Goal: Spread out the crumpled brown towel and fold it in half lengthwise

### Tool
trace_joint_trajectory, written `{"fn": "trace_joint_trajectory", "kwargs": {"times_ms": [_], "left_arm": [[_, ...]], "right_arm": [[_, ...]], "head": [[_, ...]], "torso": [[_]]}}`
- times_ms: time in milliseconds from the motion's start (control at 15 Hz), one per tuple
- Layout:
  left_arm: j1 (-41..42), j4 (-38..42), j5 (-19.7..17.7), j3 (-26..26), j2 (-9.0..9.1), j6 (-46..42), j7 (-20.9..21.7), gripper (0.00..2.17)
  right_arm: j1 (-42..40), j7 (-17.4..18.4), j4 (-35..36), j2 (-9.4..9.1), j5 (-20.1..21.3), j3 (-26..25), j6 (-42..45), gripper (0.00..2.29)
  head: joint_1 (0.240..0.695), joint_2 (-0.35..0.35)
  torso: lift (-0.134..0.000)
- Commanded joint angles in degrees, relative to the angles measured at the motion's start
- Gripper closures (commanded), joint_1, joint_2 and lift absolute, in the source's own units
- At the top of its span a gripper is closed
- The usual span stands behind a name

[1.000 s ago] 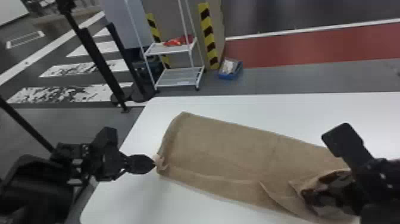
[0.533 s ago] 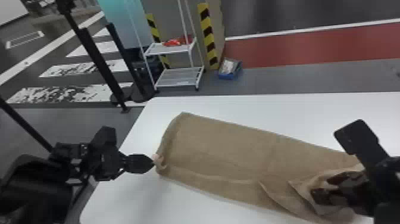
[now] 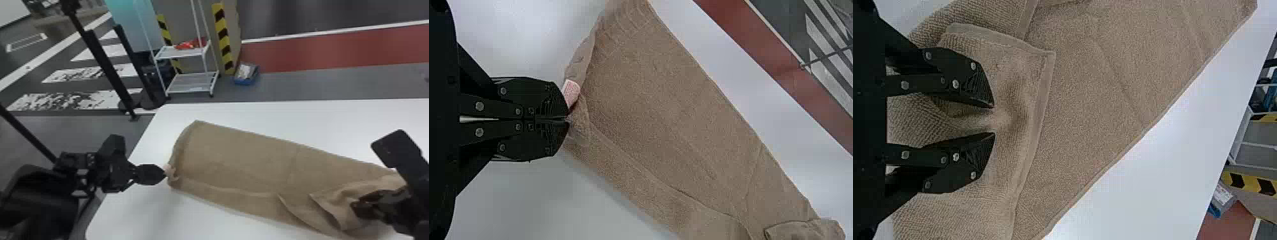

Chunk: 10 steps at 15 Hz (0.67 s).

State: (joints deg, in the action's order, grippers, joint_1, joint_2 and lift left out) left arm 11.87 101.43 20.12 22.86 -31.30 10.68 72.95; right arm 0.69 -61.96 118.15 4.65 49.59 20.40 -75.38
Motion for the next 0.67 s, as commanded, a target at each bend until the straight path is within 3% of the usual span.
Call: {"fn": "trace_joint_trajectory", "kwargs": {"times_ms": [0,67,200,400,533,600], "left_arm": [[0.00,-0.10,0.00,0.16,-0.07,0.00,-0.09,2.00],[0.00,-0.10,0.00,0.16,-0.07,0.00,-0.17,2.00],[0.00,-0.10,0.00,0.16,-0.07,0.00,-0.26,2.00],[-0.09,-0.62,0.00,0.16,-0.16,-0.35,-0.53,2.00],[-0.44,-1.68,0.00,-0.28,-0.34,-1.23,-0.61,2.00],[-1.14,-2.29,0.00,-0.80,-0.42,-1.93,-0.70,2.00]], "right_arm": [[-0.61,0.00,1.47,0.53,-0.02,-0.71,0.01,1.49],[-1.13,0.00,2.97,1.24,-0.10,-1.68,-0.17,1.68],[-3.33,-0.35,7.10,3.08,-0.63,-3.70,-1.40,1.69],[-11.94,-2.02,17.73,7.74,-2.83,-10.64,-3.86,1.69],[-20.56,-2.37,24.94,9.32,-3.80,-15.65,-4.91,1.68],[-24.34,-4.57,27.49,9.85,-3.71,-17.50,-6.67,1.59]], "head": [[0.695,0.350],[0.695,0.350],[0.695,0.350],[0.695,0.334],[0.695,0.305],[0.695,0.291]], "torso": [[-0.125],[-0.125],[-0.125],[-0.125],[-0.125],[-0.125]]}}
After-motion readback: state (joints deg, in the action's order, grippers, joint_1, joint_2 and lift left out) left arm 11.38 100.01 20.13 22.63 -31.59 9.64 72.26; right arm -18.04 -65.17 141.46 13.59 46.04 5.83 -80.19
